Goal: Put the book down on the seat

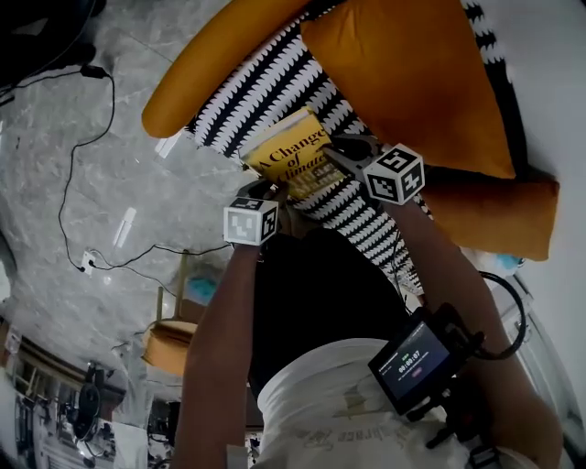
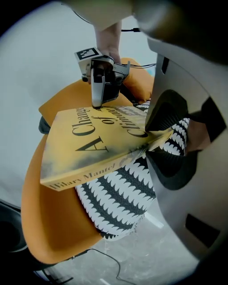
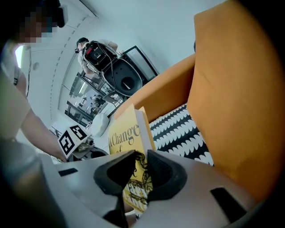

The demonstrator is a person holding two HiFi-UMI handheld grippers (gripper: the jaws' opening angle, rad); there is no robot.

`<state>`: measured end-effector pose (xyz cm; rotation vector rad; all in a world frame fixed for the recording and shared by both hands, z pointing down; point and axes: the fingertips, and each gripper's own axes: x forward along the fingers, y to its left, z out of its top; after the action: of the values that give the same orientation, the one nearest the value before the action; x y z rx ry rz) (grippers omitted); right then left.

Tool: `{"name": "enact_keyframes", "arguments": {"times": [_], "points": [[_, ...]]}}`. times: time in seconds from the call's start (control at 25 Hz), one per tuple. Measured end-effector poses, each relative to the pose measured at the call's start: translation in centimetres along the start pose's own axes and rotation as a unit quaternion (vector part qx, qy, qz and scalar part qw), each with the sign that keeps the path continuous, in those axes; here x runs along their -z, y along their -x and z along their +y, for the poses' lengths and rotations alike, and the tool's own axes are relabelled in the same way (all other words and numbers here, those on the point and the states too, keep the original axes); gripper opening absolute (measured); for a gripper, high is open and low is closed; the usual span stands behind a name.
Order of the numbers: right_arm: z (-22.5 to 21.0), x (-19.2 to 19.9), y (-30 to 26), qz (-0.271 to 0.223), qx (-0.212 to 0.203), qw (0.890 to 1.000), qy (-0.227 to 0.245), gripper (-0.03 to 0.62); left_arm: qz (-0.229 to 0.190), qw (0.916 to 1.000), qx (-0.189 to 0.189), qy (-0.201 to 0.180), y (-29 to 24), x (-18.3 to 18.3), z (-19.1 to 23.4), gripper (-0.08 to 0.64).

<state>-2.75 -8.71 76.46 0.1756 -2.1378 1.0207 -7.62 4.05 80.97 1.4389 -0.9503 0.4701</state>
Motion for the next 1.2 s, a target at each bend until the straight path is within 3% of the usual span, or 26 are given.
{"name": "enact_keyframes", "arguments": {"times": [0.32,0.88,1.2], "points": [[5.7,-1.6,2.4,0.036,0.054,0.998,0.007,0.091,0.025,0.9983,0.05,-0.013,5.3,1.8,-2.8,0.152],[2.8,-0.1,0.2,0.056,0.075,0.995,0.032,0.089,0.032,0.9978,0.055,0.017,2.4,2.7,-2.4,0.152],[1.4,0.2,-0.6,0.047,0.1,0.993,0.038,0.089,0.043,0.9978,0.049,0.013,1.7,2.4,-1.8,0.152]]}}
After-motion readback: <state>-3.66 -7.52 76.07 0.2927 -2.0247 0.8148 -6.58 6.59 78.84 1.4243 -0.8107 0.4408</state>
